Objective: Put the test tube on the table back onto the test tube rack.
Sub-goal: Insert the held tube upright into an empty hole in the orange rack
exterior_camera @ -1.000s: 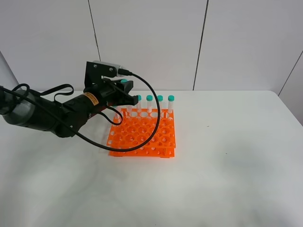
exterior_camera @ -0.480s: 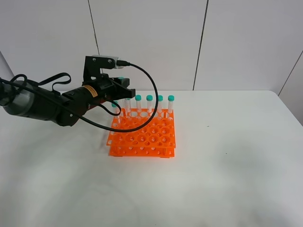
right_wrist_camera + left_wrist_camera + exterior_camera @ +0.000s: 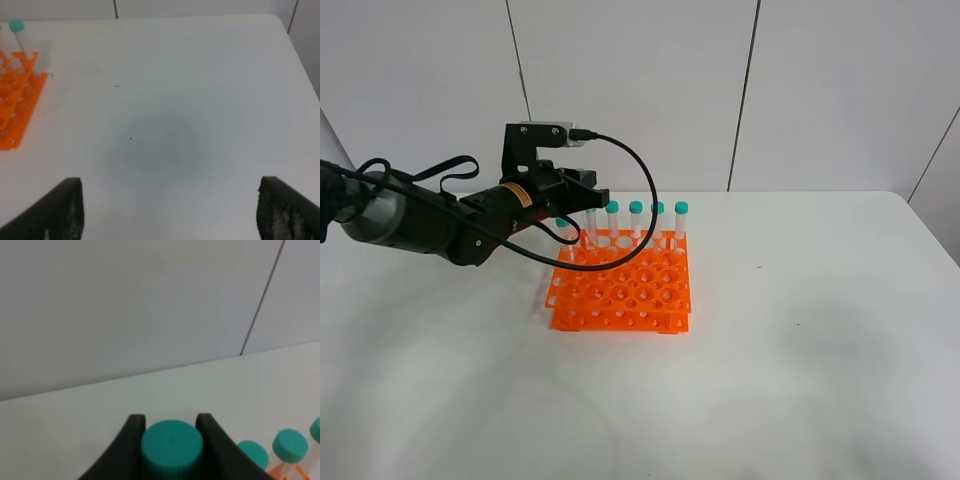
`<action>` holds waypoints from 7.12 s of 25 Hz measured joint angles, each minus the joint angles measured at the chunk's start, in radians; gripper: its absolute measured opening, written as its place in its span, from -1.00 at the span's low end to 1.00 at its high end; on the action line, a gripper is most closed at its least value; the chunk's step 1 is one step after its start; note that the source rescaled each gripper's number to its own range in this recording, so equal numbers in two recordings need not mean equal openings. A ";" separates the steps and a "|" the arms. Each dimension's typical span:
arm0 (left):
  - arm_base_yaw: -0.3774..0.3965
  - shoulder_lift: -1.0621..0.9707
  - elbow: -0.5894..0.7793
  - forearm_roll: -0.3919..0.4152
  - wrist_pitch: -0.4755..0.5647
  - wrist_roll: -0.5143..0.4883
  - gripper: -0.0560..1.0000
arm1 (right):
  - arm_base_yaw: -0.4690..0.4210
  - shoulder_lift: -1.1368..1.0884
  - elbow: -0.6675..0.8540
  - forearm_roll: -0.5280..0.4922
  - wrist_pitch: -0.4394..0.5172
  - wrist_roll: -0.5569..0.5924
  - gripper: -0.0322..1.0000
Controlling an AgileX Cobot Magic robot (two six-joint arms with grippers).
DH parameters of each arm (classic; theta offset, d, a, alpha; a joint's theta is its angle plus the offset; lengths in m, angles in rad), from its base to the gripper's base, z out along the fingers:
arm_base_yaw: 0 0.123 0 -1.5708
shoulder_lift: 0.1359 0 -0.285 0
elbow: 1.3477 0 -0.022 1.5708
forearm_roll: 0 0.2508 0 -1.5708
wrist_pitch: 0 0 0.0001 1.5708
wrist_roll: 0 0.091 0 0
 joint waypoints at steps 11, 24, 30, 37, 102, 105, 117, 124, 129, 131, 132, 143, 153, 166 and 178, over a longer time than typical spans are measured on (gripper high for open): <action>0.000 0.000 0.000 0.000 -0.003 0.030 -0.89 | 0.000 0.000 0.000 0.000 0.000 0.000 0.72; 0.000 0.000 0.028 0.000 -0.065 0.044 -0.89 | 0.000 0.000 0.000 0.000 0.000 0.000 0.72; -0.009 0.038 0.030 -0.001 -0.084 0.058 -0.89 | 0.000 0.000 0.000 0.000 0.000 0.000 0.72; -0.015 0.066 0.030 -0.001 -0.127 0.092 -0.89 | 0.000 0.000 0.000 0.000 0.000 0.000 0.72; -0.004 0.133 0.030 -0.028 -0.189 0.133 -0.89 | 0.000 0.000 0.000 0.000 0.000 0.000 0.71; -0.004 0.133 0.032 -0.028 -0.190 0.133 -0.89 | 0.000 0.000 0.000 0.000 0.000 0.000 0.71; -0.004 0.131 0.112 -0.029 -0.287 0.131 -0.89 | 0.000 0.000 0.000 0.000 0.000 0.000 0.71; -0.004 0.131 0.112 -0.029 -0.282 0.131 -0.89 | 0.000 0.000 0.000 0.000 0.000 0.000 0.71; -0.005 0.129 0.116 -0.024 -0.231 0.131 -0.89 | 0.000 0.000 0.000 0.000 0.000 0.000 0.71; -0.005 0.133 0.118 -0.022 -0.218 0.130 -0.89 | 0.000 0.000 0.000 0.000 0.000 0.000 0.71; -0.005 0.133 0.118 -0.022 -0.216 0.130 -0.89 | 0.000 0.000 0.000 0.000 0.000 0.000 0.71; -0.005 0.133 0.114 -0.022 -0.201 0.130 -0.89 | 0.000 0.000 0.000 0.001 0.000 0.000 0.71; -0.016 0.133 0.068 0.005 -0.130 0.129 -0.89 | 0.000 0.000 0.000 0.000 0.000 0.000 0.71; -0.017 0.133 0.054 0.014 -0.078 0.130 -0.89 | 0.000 0.000 0.000 0.000 0.000 0.000 0.71; -0.017 0.133 0.053 0.019 -0.075 0.130 -0.89 | 0.000 0.000 0.000 0.000 0.000 0.000 0.71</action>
